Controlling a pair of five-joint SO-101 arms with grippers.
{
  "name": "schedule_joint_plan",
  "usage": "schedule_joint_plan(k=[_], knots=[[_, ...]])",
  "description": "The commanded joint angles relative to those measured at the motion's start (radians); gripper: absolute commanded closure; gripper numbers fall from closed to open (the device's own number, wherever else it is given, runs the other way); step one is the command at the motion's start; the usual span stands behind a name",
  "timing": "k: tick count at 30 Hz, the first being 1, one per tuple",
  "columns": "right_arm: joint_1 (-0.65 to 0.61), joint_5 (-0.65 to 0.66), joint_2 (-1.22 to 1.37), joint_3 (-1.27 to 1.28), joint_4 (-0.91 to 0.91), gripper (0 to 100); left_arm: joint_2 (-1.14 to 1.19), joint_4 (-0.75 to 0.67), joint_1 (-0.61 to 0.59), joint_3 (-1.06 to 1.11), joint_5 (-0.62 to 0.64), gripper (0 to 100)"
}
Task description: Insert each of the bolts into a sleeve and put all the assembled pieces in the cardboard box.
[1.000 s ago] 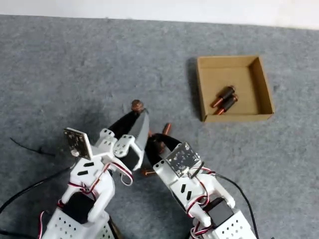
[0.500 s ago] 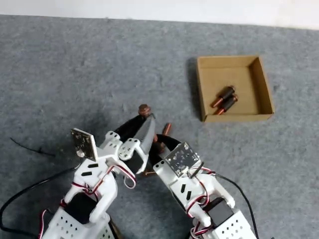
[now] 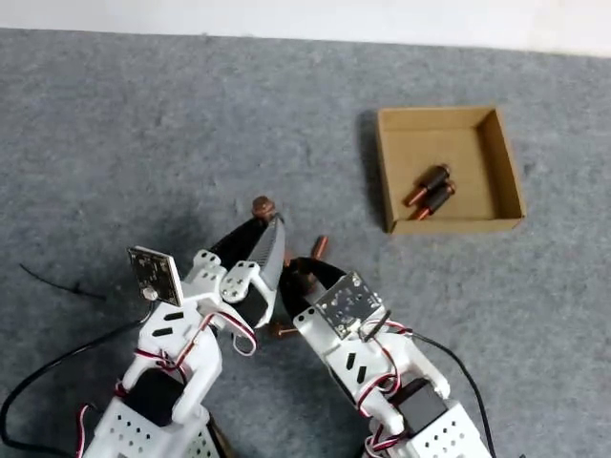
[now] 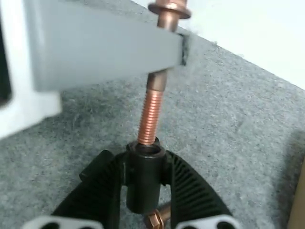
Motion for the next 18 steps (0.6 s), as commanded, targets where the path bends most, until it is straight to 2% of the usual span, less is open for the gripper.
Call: schedule_joint_plan(k=[1,18], knots=[[-0.004,0.011,-0.01,0.131,0.001,98.9,-0.01,-0.017,0.028,-0.022,0.011,99],[-0.002,0.011,-0.01,0.131,0.001,98.9,-0.01,-0.015,0.051,-0.025,0.012,99]])
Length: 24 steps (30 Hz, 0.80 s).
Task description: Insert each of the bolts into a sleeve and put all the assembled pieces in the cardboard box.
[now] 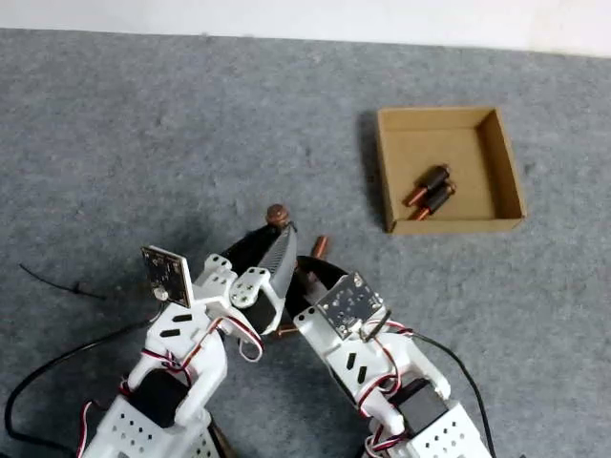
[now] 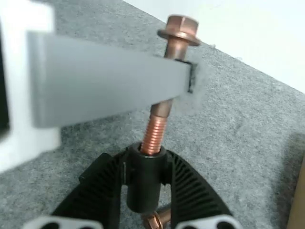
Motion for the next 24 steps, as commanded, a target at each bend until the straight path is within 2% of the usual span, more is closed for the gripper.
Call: schedule_joint_plan(k=[1,9,24], knots=[[-0.004,0.012,-0.008,0.131,0.002,98.9,-0.012,-0.014,0.01,-0.025,0.012,99],[0.012,0.012,-0.01,0.13,0.002,98.9,-0.01,0.075,0.013,-0.013,0.008,99],[0.025,0.012,-0.012,0.13,0.002,98.9,-0.01,0.084,0.018,0.041,0.006,99]])
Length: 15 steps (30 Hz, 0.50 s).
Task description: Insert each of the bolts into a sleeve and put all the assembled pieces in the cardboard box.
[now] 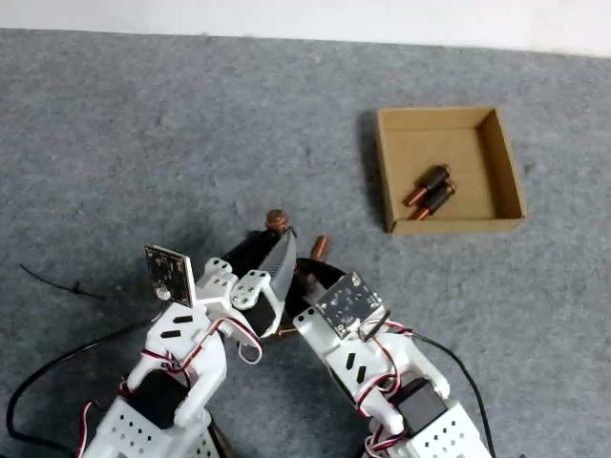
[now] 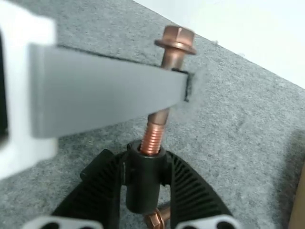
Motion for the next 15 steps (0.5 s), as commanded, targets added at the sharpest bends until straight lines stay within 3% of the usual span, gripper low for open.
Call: schedule_joint_plan(k=[1,15], knots=[[0.036,0.012,-0.013,0.13,-0.001,98.9,0.002,0.025,0.015,0.022,0.0,99],[0.053,0.012,-0.015,0.13,-0.004,98.9,0.002,0.052,0.015,0.022,-0.002,99]])
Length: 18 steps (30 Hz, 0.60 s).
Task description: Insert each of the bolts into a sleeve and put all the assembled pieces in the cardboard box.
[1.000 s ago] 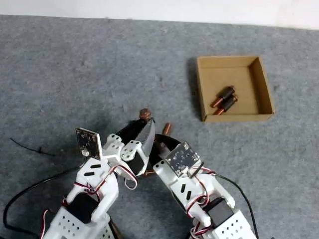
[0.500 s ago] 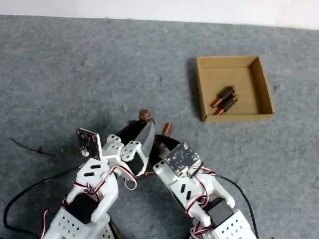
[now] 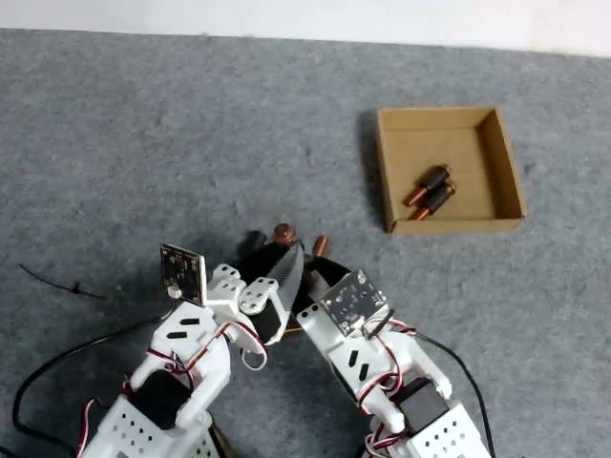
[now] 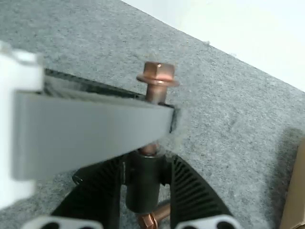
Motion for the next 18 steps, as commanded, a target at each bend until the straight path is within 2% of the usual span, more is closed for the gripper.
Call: schedule_joint_plan(k=[1,9,16,18], knots=[[0.019,0.012,-0.015,0.13,-0.002,98.9,-0.008,-0.003,0.005,0.021,-0.002,99],[0.019,0.012,-0.015,0.13,-0.002,98.9,-0.008,0.0,0.004,0.021,0.002,98],[0.019,0.012,-0.015,0.13,-0.002,98.9,-0.008,0.04,0.005,0.021,0.003,69],[0.019,0.012,-0.015,0.13,-0.002,98.9,-0.008,0.04,0.004,0.021,0.005,65]])
